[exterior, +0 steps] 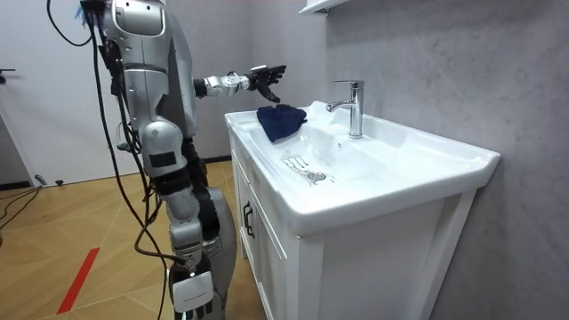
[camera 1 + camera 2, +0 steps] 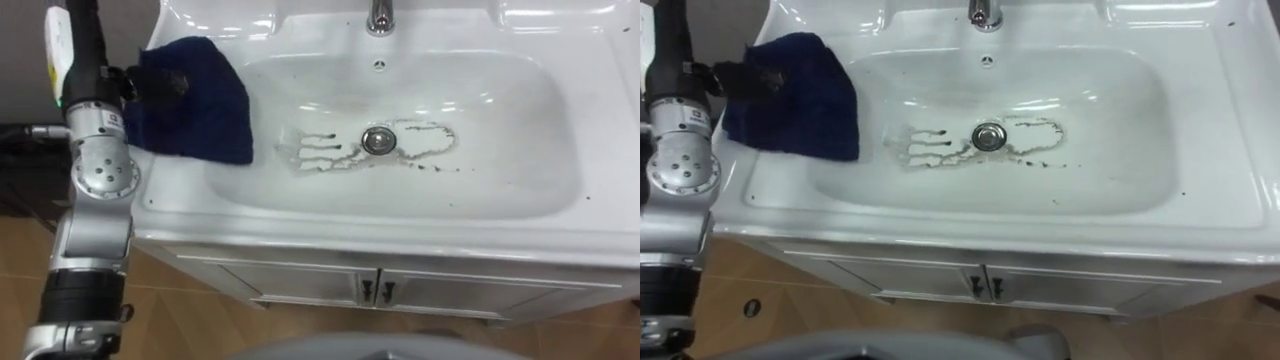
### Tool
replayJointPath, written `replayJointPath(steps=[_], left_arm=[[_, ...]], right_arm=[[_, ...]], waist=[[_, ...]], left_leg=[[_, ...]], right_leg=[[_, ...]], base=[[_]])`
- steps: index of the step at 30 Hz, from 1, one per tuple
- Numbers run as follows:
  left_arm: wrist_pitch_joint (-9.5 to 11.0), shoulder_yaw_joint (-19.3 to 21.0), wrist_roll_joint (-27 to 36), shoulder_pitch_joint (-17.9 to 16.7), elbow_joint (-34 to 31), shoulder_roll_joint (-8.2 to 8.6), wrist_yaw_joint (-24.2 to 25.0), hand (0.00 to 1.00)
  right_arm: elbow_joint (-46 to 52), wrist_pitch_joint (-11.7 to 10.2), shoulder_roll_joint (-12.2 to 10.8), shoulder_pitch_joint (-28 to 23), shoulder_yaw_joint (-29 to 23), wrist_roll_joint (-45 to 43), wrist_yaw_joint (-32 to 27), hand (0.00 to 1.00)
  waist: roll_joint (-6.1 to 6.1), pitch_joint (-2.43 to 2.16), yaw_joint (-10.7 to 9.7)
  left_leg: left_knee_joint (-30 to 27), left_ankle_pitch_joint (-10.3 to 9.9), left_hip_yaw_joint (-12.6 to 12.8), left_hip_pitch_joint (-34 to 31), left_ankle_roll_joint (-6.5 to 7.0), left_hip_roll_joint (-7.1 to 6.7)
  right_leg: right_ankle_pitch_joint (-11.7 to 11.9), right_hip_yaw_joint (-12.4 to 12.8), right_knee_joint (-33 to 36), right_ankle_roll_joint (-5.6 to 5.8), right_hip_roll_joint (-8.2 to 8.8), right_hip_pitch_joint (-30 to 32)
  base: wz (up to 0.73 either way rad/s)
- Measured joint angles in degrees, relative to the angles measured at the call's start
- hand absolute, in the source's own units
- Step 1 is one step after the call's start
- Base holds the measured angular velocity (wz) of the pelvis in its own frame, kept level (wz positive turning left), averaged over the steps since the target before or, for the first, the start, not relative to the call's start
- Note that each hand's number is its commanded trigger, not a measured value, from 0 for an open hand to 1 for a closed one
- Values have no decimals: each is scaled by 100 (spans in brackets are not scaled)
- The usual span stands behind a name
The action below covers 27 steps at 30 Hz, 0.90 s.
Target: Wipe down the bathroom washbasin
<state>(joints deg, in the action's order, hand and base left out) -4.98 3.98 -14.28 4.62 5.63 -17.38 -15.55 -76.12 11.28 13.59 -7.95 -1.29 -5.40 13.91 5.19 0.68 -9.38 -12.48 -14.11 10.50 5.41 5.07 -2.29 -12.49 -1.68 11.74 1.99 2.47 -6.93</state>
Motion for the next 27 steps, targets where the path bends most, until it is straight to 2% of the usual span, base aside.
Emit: replayJointPath(steps=[1,2,3,7,9,13,19,27], left_arm=[[-2,-39,1,35,69,0,2,0],[-2,-87,1,37,85,0,22,0],[-2,-112,1,37,88,0,50,0],[-3,-358,4,39,138,0,186,0],[-11,-463,7,42,222,0,282,0],[-197,-549,11,55,579,0,574,0],[-271,-661,-167,55,621,0,892,0],[-375,-834,-480,54,834,0,909,0]], right_arm=[[-20,8,0,-6,4,31,-1,0],[-44,9,-3,-11,3,44,1,0],[-61,11,-5,-11,4,59,1,0],[-77,70,-15,-16,4,114,4,0],[-60,96,-12,-7,3,107,7,0],[-40,133,-6,14,-2,110,39,0],[-6,134,0,4,-1,99,118,0],[6,133,10,33,-1,82,77,0]], waist=[[-1,1,-12],[-34,23,-11],[-13,12,-20],[2,20,-28],[39,4,-46],[87,-30,-157],[90,-30,-159],[111,-26,-160]], left_leg=[[0,0,3,6,0,4],[2,0,18,14,0,9],[2,0,21,14,0,12],[32,-2,59,15,-5,54],[47,-3,63,-1,-7,62],[62,11,99,4,-22,61],[78,12,127,6,-25,64],[67,12,119,22,-25,65]], right_leg=[[10,2,-1,1,-4,-5],[14,12,-1,1,-6,-5],[17,11,-3,0,-9,-5],[74,35,-7,-16,-49,11],[90,36,-12,-23,-58,22],[92,38,-14,-23,-60,55],[92,33,-16,-23,-63,59],[92,32,-14,-24,-64,13]], base=[[-4],[-4],[-4],[-5],[-2],[-4],[-2],[0]])
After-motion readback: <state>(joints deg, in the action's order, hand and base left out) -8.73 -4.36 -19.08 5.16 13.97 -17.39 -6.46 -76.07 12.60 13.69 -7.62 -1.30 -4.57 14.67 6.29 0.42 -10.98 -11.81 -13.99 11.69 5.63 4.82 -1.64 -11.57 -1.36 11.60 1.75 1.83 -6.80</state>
